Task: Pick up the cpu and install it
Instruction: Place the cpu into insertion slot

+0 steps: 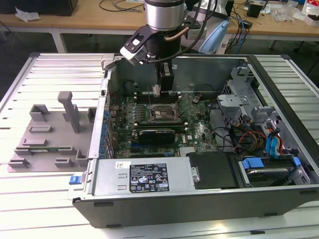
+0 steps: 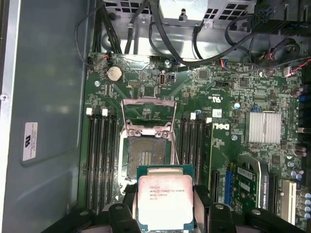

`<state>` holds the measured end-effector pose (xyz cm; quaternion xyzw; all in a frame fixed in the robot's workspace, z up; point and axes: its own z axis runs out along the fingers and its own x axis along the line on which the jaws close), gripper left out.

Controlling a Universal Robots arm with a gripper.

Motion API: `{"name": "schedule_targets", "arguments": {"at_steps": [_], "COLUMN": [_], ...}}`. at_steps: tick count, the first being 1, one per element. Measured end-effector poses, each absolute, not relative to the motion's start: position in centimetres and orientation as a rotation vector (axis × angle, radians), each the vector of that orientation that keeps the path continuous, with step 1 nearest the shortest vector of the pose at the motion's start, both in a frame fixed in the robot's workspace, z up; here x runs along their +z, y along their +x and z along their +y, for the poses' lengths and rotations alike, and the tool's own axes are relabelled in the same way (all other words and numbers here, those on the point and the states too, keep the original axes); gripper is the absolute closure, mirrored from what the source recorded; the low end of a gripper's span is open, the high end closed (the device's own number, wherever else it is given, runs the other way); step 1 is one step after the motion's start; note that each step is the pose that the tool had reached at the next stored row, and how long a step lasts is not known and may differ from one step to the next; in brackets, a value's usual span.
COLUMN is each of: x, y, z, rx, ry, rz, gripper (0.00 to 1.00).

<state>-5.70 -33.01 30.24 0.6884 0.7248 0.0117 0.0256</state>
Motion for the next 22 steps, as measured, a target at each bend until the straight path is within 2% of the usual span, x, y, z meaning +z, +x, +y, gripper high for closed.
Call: {"name": "schedule_targets", "arguments": {"at_steps": [7,22], "x": [29.2,26.5], "y": [-5.8,-5.7], "z": [-33.0,-33.0], "rx": [0.05,0.039], "ry": [2.122,2.128], "rz": [2.234,2.238], "gripper": [0.45,0.45]}}
